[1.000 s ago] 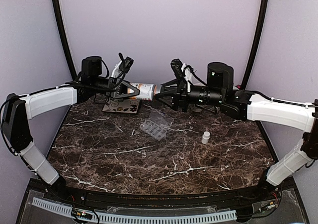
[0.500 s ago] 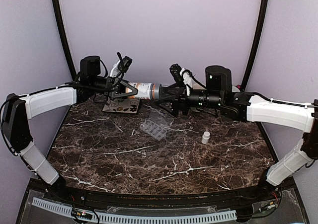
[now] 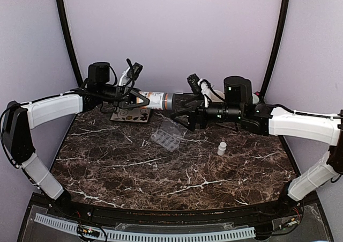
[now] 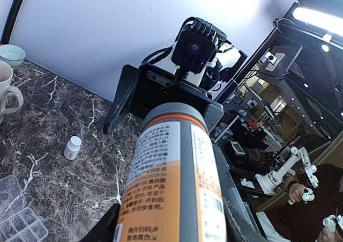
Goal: Sort the pills into containers
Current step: Unscrew the lid of the pill bottle.
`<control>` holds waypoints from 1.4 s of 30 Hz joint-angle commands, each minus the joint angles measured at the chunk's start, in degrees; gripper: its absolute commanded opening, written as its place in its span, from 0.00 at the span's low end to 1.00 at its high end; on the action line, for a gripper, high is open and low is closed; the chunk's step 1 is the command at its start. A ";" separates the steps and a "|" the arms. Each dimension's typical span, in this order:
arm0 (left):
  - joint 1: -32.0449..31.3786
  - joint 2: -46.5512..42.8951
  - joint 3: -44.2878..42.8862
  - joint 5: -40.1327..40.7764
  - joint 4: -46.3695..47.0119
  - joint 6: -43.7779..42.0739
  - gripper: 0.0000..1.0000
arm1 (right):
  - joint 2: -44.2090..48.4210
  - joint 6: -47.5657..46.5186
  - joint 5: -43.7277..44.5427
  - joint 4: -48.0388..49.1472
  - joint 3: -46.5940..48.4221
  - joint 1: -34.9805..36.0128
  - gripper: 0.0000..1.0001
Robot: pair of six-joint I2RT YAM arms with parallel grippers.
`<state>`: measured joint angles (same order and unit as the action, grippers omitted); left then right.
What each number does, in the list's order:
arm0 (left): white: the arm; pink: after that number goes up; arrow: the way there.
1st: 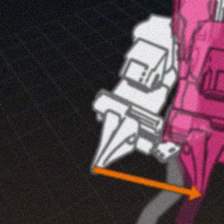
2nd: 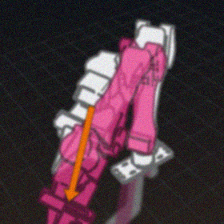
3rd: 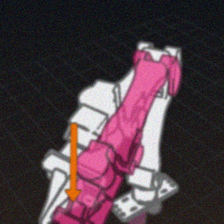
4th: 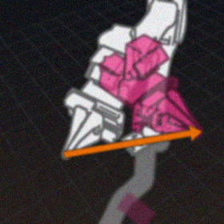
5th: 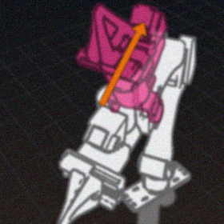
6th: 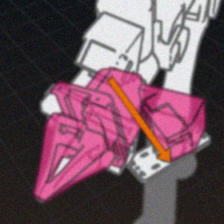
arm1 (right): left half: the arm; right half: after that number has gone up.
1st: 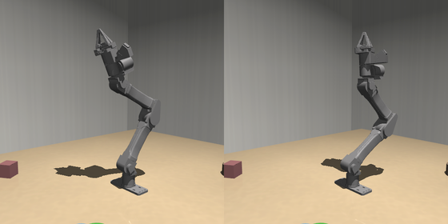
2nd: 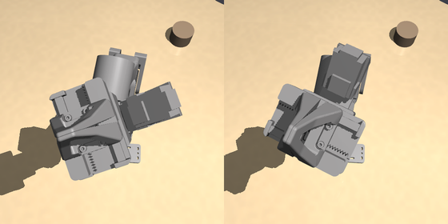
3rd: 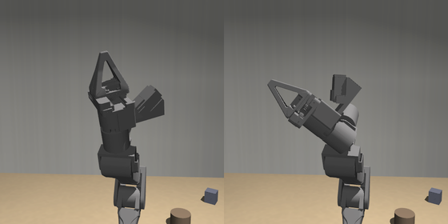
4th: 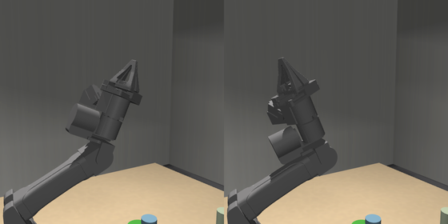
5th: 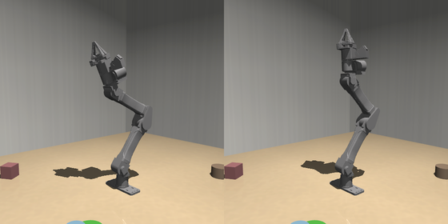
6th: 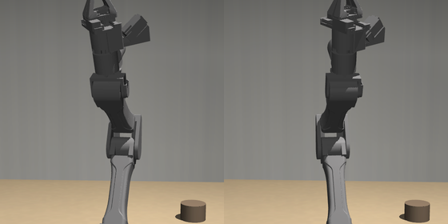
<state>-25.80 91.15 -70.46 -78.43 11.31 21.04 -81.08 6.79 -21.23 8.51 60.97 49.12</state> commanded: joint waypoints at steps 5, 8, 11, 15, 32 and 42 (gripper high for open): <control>-0.04 -1.68 -1.09 3.59 -0.73 -4.53 0.00 | 4.47 15.97 -1.72 8.87 -4.73 -0.25 0.86; 0.03 -2.04 -0.80 4.79 -1.80 -6.19 0.00 | 4.10 25.43 -1.28 11.86 -5.40 -1.30 0.85; -0.04 -2.25 -0.32 5.21 -2.16 -6.99 0.00 | 2.81 37.57 -5.02 19.98 -7.28 -3.41 0.83; 0.01 -2.50 -0.06 5.39 -3.45 -8.16 0.00 | -0.08 48.07 -7.45 24.58 -6.21 -4.65 0.82; -0.02 -2.89 -0.47 5.89 -6.36 -10.59 0.00 | -6.52 55.70 -10.45 24.59 0.21 -4.75 0.80; -0.04 -2.61 -1.21 5.86 -7.13 -11.01 0.00 | -7.82 55.18 -11.18 23.67 0.61 -4.72 0.78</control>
<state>-25.80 91.05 -70.46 -71.92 4.78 11.18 -88.31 61.89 -31.35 30.63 59.81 44.45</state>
